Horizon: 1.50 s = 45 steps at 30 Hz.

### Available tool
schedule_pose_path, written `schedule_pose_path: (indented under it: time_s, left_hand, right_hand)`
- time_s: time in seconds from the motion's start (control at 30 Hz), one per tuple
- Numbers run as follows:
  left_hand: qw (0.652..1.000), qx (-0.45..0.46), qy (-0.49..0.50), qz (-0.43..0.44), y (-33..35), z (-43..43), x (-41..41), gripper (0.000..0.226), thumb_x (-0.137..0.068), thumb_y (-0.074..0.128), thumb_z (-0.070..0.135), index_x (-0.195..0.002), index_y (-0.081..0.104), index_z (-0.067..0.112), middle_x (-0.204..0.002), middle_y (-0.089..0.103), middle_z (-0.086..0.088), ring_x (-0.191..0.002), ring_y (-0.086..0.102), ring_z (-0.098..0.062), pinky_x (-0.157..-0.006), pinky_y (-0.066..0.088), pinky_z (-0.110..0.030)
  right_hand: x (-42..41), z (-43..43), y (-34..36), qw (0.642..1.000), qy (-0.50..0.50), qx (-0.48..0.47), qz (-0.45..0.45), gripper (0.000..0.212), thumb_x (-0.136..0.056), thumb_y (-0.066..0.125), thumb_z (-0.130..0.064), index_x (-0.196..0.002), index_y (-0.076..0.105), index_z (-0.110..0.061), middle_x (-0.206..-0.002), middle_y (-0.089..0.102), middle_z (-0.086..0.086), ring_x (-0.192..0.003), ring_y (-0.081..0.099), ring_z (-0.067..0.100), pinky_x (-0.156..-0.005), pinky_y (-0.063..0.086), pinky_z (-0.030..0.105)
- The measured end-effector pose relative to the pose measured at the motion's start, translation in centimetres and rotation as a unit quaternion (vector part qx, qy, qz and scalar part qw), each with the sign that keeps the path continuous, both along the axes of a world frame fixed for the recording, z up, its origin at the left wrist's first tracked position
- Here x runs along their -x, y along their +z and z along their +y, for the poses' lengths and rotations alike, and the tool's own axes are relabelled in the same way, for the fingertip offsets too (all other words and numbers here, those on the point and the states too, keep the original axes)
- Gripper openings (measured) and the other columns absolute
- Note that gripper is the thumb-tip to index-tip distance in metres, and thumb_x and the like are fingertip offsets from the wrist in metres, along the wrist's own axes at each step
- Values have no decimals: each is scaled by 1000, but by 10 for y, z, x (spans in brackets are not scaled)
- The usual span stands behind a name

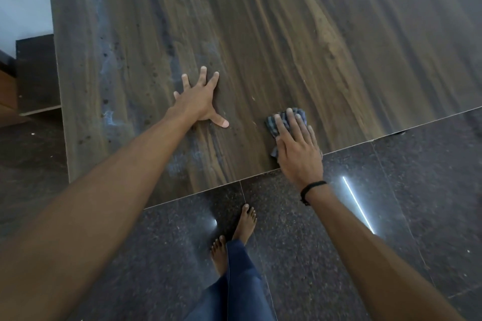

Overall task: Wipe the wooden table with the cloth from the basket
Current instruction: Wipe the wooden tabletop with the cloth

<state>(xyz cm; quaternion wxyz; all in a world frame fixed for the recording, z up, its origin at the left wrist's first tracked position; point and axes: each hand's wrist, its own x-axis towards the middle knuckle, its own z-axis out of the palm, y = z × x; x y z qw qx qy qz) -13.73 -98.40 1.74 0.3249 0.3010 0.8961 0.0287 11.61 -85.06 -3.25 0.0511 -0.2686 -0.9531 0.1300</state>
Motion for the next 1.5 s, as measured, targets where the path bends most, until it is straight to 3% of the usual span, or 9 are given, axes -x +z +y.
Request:
schedule_pose_path:
  time_s: [0.17,0.3,0.43,0.57,0.7,0.83,0.97,1.4,1.5]
  left_hand:
    - [1000,-4,-3,-3,2,-1,-3,146,-53,90,57,-158,-9,33,-163,-25,6,-147,-18,-47,-111,12,-73]
    - [1000,-7,-5,-3,2,-4,-2,145,-54,89,58,-158,-10,32,-163,-26,5,-146,-18,-48,-111,12,-73]
    - [1000,-6,-18,1,0,-5,-2,145,-54,88,60,-158,-10,31,-163,-26,4,-146,-19,-48,-111,13,-73]
    - [1000,-3,-16,2,1,-5,1,147,-53,89,60,-158,-10,32,-163,-26,5,-146,-18,-49,-109,15,-74]
    - [1000,0,-19,-5,0,-4,1,144,-56,88,61,-158,-9,32,-163,-26,7,-147,-18,-46,-111,15,-72]
    - [1000,-11,24,-10,8,-14,16,138,-58,86,60,-158,-5,33,-163,-23,9,-147,-17,-45,-112,14,-72]
    - [998,10,69,5,13,-25,45,138,-58,87,60,-157,-6,38,-162,-26,10,-147,-17,-46,-112,11,-73]
    - [997,24,73,-21,7,-31,72,140,-58,85,64,-156,-12,39,-161,-31,9,-146,-20,-48,-112,9,-72]
    - [997,27,70,-24,6,-30,84,140,-59,84,64,-155,-15,40,-160,-33,10,-146,-21,-47,-113,7,-72]
  right_hand:
    - [-13,-29,0,978,208,-22,-15,52,-106,35,-30,-158,27,-28,-166,18,1,-154,13,20,-124,16,45]
    - [8,-15,5,999,-23,14,-30,53,-106,35,-27,-158,27,-24,-166,17,6,-153,13,26,-122,21,53]
    - [-4,-31,3,976,211,-15,-44,52,-107,28,-34,-159,21,-29,-167,13,1,-154,8,20,-125,14,46]
    - [23,-22,6,998,9,15,-55,54,-106,25,-31,-159,18,-27,-167,9,4,-154,5,23,-124,15,50]
    - [8,-35,3,961,273,-3,-50,54,-106,26,-33,-159,17,-29,-167,7,2,-154,6,21,-124,12,47]
    - [34,-12,7,997,39,21,-64,55,-106,30,-31,-159,18,-27,-167,9,5,-154,6,24,-123,18,52]
    - [30,-29,7,962,267,-1,-53,55,-106,29,-32,-160,16,-29,-168,8,2,-155,4,21,-124,14,47]
    - [126,1,13,995,69,21,-70,54,-106,27,-34,-159,18,-28,-167,11,4,-154,6,24,-124,13,51]
    - [121,-6,12,957,279,7,-72,55,-106,29,-36,-159,14,-33,-167,7,-1,-153,-2,18,-123,3,45]
